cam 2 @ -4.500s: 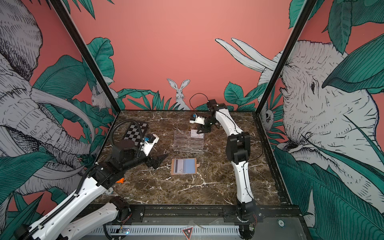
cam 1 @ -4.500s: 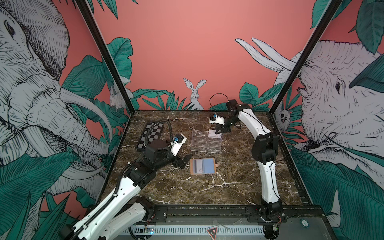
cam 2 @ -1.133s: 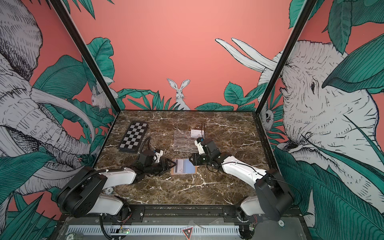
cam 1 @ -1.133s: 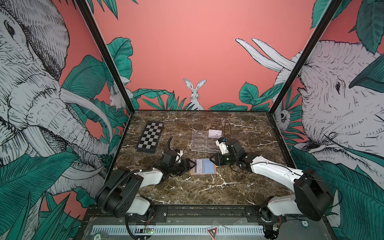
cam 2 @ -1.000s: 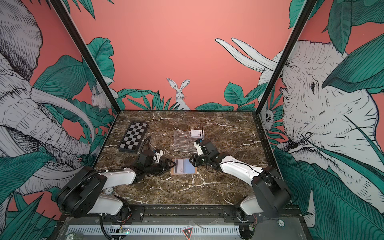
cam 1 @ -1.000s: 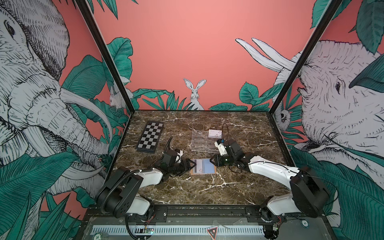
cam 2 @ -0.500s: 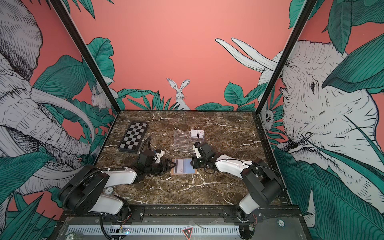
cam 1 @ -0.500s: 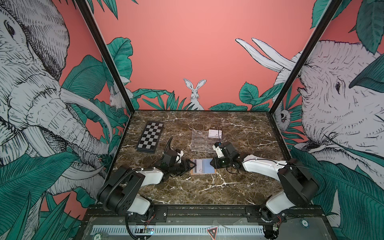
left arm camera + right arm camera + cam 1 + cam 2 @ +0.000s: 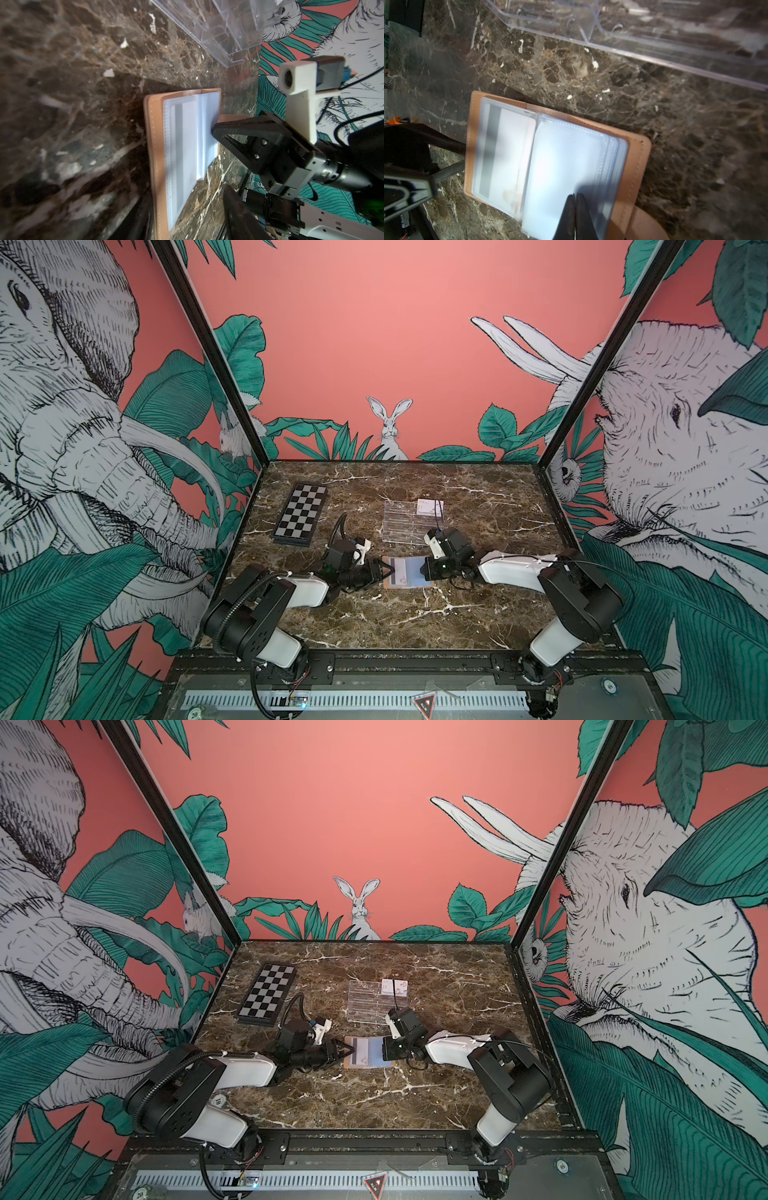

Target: Take the credit cards out of the card holder

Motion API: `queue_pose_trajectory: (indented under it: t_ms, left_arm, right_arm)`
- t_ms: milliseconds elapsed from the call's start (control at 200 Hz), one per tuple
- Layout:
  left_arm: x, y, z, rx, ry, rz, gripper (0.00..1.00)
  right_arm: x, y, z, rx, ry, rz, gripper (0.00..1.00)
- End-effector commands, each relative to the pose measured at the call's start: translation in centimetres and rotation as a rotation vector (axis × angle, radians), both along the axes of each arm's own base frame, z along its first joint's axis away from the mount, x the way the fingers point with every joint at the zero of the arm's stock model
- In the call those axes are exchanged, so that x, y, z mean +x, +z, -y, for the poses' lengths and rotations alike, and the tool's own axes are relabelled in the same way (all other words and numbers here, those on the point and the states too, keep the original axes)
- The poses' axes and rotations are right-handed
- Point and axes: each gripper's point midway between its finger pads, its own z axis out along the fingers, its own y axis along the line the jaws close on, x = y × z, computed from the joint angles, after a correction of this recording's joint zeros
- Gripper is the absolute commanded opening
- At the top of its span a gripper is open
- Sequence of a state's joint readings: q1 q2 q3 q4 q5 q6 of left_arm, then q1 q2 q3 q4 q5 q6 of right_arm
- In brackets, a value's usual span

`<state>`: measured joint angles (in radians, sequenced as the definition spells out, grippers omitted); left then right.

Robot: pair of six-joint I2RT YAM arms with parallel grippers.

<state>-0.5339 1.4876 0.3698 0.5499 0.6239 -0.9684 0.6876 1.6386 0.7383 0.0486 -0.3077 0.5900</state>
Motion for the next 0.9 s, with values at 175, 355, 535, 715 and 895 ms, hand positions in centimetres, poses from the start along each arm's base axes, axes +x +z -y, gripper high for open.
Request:
queue_pose_trajectory:
  t_ms: [175,355,535,715,895]
  left_arm:
    - [0.5,2.2,1.0,-0.075,-0.045,0.076,0.43]
    - [0.4,1.6,1.1,-0.068,-0.05,0.066,0.29]
    - [0.3,1.2,0.9,-0.048,-0.055,0.062,0.16]
    - [0.3,1.3,0.7,-0.035,-0.049,0.074,0.09]
    - [0.2,1.4,0.7,-0.037,-0.055,0.076,0.0]
  right_arm:
    - [-1.1,-1.9,0.9,-0.049,-0.003,-0.044,0.06]
    - [-1.1,-1.8,0.8,-0.05,0.001,-0.044,0.06]
    - [-1.2,-1.9,0.8,-0.047,0.005,-0.05,0.06]
    - [-1.2,-1.9,0.8,-0.051,0.008,-0.049,0.05]
    - [-1.2,-1.3,0.5,-0.032,0.016,-0.041,0.06]
